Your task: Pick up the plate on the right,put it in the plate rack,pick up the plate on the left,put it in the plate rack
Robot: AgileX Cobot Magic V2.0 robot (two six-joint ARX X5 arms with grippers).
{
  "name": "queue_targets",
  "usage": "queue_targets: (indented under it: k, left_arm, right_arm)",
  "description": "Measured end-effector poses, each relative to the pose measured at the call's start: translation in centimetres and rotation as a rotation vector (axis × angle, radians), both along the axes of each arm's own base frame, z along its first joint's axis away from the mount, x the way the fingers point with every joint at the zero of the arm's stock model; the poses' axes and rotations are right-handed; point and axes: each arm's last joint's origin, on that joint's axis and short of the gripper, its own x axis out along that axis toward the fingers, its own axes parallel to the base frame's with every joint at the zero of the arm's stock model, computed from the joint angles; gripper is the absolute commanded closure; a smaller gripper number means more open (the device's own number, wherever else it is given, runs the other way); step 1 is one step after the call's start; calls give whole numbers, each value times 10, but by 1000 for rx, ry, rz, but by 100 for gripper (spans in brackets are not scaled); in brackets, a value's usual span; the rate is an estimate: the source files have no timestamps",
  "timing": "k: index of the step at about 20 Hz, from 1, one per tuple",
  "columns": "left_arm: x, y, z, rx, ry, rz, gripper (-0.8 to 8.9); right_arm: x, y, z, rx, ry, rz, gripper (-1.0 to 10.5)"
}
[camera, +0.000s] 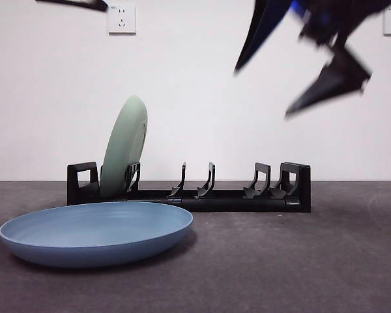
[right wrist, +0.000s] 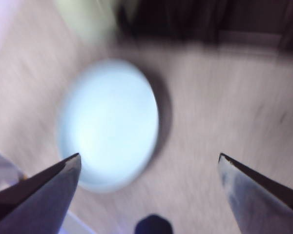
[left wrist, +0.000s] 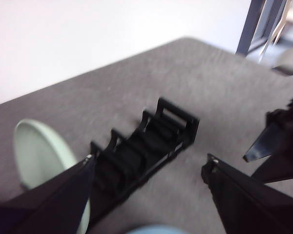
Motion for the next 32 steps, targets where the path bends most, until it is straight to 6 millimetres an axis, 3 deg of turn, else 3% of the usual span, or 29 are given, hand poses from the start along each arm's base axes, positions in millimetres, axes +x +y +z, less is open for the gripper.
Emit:
queue_targets:
  k: [3, 6, 11, 15, 25, 29, 32]
  left_arm:
    - [-23, 5, 0, 98, 42, 5, 436]
    - [-40, 6, -7, 201, 120, -6, 436]
    - [-56, 1, -20, 327, 245, -66, 436]
    - [-61, -6, -22, 383, 233, -54, 436]
    - [-72, -18, -23, 461, 203, -59, 436]
    - [-72, -19, -23, 462, 202, -64, 436]
    - [-73, -19, -23, 464, 204, -65, 436]
  right_arm:
    - [11, 25, -39, -58, 99, 70, 489]
    - [19, 47, -72, -89, 149, 121, 576]
    - [26, 71, -114, -115, 188, 167, 578]
    - [32, 74, -118, -87, 156, 158, 730]
    - [33, 82, -117, -46, 150, 124, 734]
    - [33, 84, -125, -56, 172, 122, 960]
    - [33, 86, -128, -73, 165, 108, 959]
